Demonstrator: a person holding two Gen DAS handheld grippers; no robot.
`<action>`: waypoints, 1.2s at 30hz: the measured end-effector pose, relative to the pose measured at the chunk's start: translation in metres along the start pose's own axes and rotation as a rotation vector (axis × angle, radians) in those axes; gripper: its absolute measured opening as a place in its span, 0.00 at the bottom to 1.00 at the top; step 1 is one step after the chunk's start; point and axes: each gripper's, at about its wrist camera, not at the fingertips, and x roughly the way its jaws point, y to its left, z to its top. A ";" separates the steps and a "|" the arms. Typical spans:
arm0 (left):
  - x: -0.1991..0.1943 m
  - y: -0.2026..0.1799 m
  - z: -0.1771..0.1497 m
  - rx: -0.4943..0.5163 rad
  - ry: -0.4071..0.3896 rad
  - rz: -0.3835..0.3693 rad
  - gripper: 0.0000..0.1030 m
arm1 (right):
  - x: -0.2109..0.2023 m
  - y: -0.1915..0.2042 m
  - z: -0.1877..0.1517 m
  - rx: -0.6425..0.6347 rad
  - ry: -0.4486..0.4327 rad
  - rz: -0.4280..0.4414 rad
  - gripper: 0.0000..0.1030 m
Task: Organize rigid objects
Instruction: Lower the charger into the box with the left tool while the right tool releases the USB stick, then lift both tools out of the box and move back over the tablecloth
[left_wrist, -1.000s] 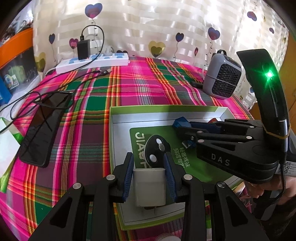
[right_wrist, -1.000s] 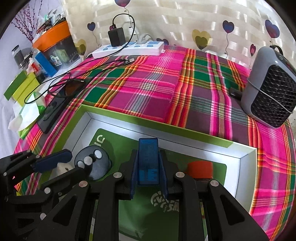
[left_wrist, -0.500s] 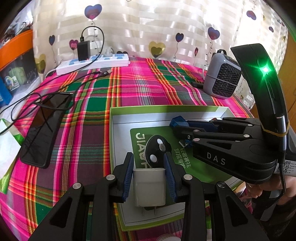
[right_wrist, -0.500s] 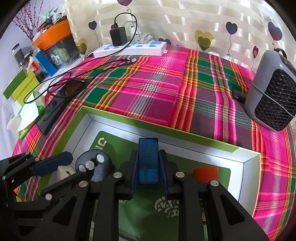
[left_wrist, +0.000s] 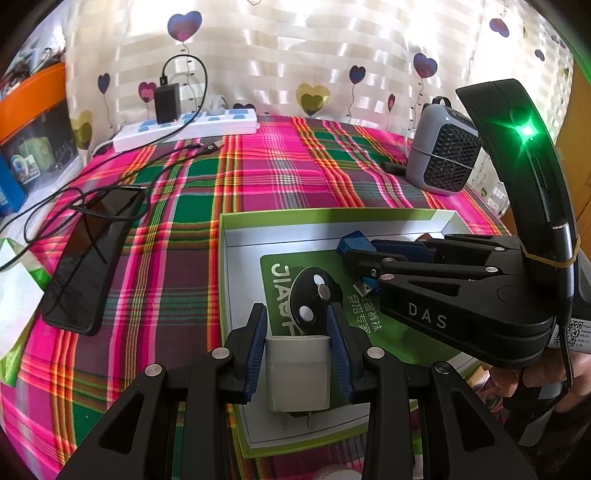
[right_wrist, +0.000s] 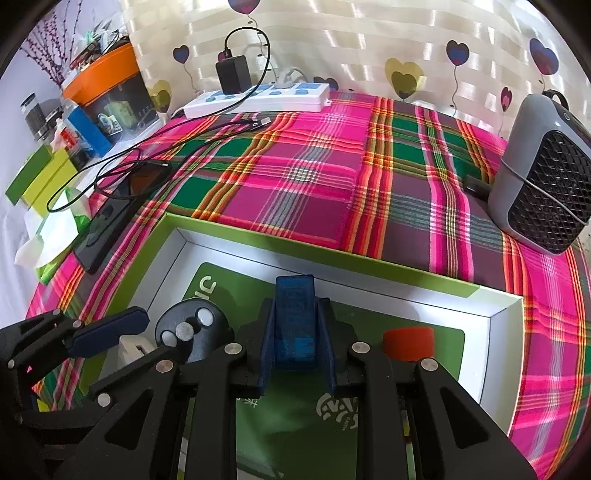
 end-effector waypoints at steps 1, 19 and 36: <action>0.000 0.000 0.001 0.000 0.000 0.000 0.32 | 0.000 0.000 0.000 0.001 0.000 0.000 0.24; -0.012 0.000 -0.002 0.002 -0.022 0.017 0.38 | -0.013 0.003 -0.005 0.015 -0.044 -0.009 0.40; -0.049 -0.007 -0.021 0.013 -0.080 0.026 0.38 | -0.054 0.007 -0.029 0.049 -0.118 -0.023 0.41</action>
